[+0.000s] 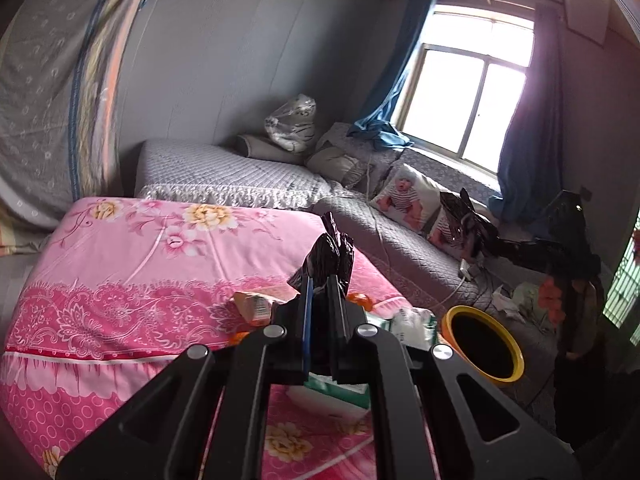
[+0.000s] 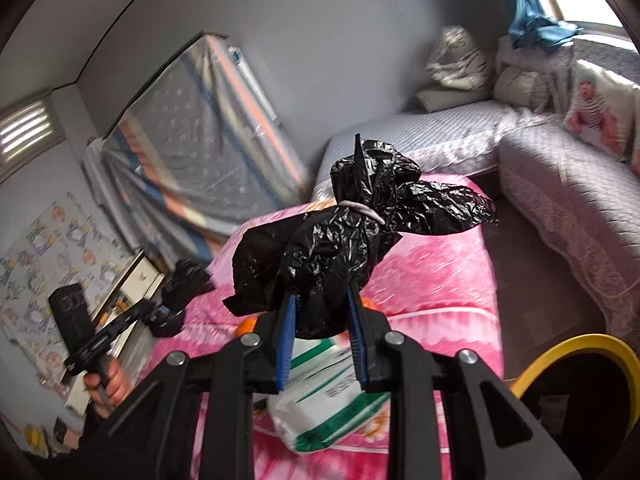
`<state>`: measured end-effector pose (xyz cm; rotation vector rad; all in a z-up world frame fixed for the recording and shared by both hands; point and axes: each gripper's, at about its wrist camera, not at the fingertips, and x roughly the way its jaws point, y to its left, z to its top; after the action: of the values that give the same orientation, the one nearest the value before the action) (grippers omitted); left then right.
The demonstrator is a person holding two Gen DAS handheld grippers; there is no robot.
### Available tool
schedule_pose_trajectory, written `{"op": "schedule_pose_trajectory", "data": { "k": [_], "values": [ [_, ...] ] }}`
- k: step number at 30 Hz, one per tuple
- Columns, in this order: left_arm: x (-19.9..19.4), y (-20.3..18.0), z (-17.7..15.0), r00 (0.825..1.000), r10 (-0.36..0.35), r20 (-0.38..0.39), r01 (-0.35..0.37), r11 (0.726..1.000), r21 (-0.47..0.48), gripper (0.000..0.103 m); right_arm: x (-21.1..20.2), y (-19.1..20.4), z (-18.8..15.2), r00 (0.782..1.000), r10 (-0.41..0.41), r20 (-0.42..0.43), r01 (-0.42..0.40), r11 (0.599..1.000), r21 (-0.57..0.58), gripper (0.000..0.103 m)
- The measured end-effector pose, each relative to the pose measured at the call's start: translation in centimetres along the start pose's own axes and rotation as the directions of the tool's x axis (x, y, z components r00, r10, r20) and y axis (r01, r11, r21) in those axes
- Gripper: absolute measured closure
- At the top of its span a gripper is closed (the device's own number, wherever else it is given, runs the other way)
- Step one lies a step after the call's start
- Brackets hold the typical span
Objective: Collect trash
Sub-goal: 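Carry both black bags over the yellow bin and open both grippers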
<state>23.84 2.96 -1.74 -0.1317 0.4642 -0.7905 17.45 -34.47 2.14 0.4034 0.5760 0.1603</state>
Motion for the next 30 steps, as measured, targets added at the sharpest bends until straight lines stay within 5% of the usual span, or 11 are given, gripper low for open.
{"op": "schedule_pose_trajectory", "data": {
  "k": [6,12,18,30],
  "values": [
    [0.6,-2.9,-0.1,0.998,-0.049,-0.026,0.05,0.998,0.045,0.097,-3.1,-3.0,0.2,0.984,-0.143,0.108,0.14,0.99,0.035,0.08],
    [2.2,-7.6,-0.8,0.988,-0.132,-0.079,0.141,0.983,0.118,0.097,-5.8,-7.8,-0.9,0.928,-0.331,0.168,0.316,0.942,0.111,0.08],
    [5.7,-12.9,-0.7,0.963,-0.231,-0.136,0.252,0.953,0.167,0.097,-7.0,-13.4,-3.7,0.9,-0.415,0.132,0.385,0.9,0.206,0.08],
    [17.4,-24.3,-1.5,0.892,-0.348,-0.289,0.408,0.894,0.183,0.097,-9.5,-20.8,-11.1,0.881,-0.474,0.014,0.447,0.84,0.309,0.08]
  ]
}}
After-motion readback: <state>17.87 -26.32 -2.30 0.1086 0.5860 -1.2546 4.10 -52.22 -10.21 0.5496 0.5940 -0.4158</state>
